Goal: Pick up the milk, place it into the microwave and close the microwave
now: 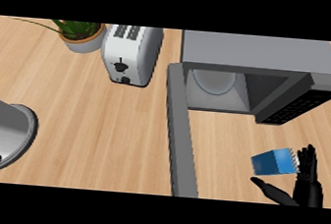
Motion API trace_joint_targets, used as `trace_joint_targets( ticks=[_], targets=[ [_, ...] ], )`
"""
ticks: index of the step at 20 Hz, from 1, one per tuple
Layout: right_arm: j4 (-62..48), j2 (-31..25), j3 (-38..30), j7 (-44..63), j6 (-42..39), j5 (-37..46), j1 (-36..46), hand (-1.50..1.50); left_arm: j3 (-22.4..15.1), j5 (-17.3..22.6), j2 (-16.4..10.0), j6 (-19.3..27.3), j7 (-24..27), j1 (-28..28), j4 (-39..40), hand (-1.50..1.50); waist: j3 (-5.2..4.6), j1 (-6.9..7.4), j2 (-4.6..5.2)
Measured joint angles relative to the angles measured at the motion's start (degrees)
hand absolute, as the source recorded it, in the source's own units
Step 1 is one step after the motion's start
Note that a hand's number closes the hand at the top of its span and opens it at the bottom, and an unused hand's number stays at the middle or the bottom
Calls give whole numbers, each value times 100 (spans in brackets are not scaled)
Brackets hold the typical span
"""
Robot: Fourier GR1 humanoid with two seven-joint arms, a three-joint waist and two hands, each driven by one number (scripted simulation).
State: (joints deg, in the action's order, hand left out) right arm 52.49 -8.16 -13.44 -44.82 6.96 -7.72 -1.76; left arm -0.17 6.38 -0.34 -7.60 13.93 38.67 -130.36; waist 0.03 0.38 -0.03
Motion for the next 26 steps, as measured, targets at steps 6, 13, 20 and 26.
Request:
trace_joint_targets(
  ticks=[6,13,20,26],
  targets=[
    [-819,-92,-262,-563,-109,-120,469,-150,128,152,-13,-202,156,284,-80,-150,0,19,-1],
    [-1405,-54,-445,-1014,-745,-467,787,150,11,75,0,-113,88,190,-60,-150,1,17,2],
    [-1210,112,-440,-1119,-1117,-764,828,150,83,97,10,-194,255,221,91,-150,-2,2,-4],
    [-867,83,-67,-739,-1721,-774,888,150,-125,-50,26,-55,258,297,12,-150,-1,17,-4]
  ],
)
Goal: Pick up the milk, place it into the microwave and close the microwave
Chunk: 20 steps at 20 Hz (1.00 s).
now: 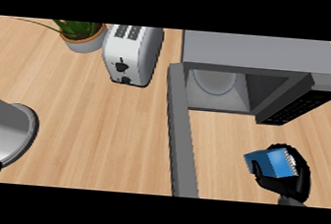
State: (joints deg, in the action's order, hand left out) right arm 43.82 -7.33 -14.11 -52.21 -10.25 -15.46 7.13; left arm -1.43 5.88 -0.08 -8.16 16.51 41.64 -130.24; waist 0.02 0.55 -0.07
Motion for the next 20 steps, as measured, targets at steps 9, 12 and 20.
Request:
trace_joint_targets(
  ticks=[9,12,20],
  targets=[
    [-11,-239,771,682,-857,380,841,150,204,218,-91,-117,96,58,35,-150,-1,37,3],
    [534,-219,991,956,-967,416,646,150,492,477,-185,-276,137,100,100,-150,-5,-6,-9],
    [3066,118,1633,2275,-562,398,-508,150,619,553,-108,-503,344,328,139,-150,-9,-74,-25]
  ],
)
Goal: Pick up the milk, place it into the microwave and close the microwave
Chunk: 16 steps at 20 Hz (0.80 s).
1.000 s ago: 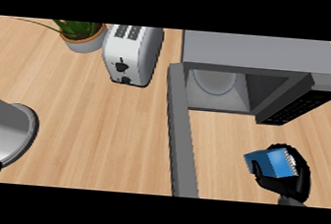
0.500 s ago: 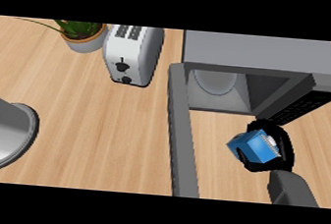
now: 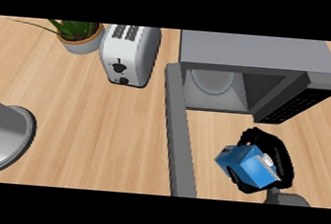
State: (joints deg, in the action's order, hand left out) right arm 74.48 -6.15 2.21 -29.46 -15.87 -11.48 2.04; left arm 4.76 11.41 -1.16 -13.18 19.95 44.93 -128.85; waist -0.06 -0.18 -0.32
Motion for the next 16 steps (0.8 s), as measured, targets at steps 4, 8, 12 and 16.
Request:
trace_joint_targets(
  ticks=[4,8,12,16],
  targets=[
    [1017,203,243,647,297,-52,-493,150,-55,-32,69,-96,123,118,41,-150,1,13,5],
    [1773,430,490,1401,783,-18,-496,150,221,185,-21,-135,27,-127,205,-150,2,20,14],
    [1899,544,678,1604,1252,150,-261,150,433,395,-53,-236,-56,-13,22,-150,4,51,20],
    [1879,588,1045,1701,1980,300,132,150,736,567,-112,-415,-60,-27,133,-150,5,70,23]
  ],
)
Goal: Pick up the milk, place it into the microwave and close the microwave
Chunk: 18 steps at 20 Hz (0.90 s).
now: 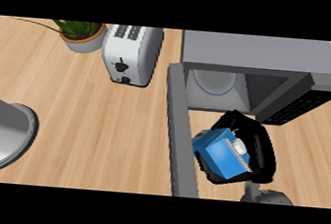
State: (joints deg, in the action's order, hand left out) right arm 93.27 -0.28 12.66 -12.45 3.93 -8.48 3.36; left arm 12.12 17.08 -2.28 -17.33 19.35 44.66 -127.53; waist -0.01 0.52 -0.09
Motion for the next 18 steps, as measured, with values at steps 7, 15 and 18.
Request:
trace_joint_targets(
  ticks=[7,15,18],
  targets=[
    [-1101,13,-74,-30,1015,371,1122,150,304,98,-58,-125,-55,-208,270,-150,2,31,12],
    [-3364,-37,-862,-531,1287,283,2484,150,554,297,-132,-349,-197,-391,397,-150,4,79,35],
    [-4244,-26,-1150,-1017,1147,226,2865,150,668,299,-160,-377,-240,-581,548,-150,5,78,41]
  ],
)
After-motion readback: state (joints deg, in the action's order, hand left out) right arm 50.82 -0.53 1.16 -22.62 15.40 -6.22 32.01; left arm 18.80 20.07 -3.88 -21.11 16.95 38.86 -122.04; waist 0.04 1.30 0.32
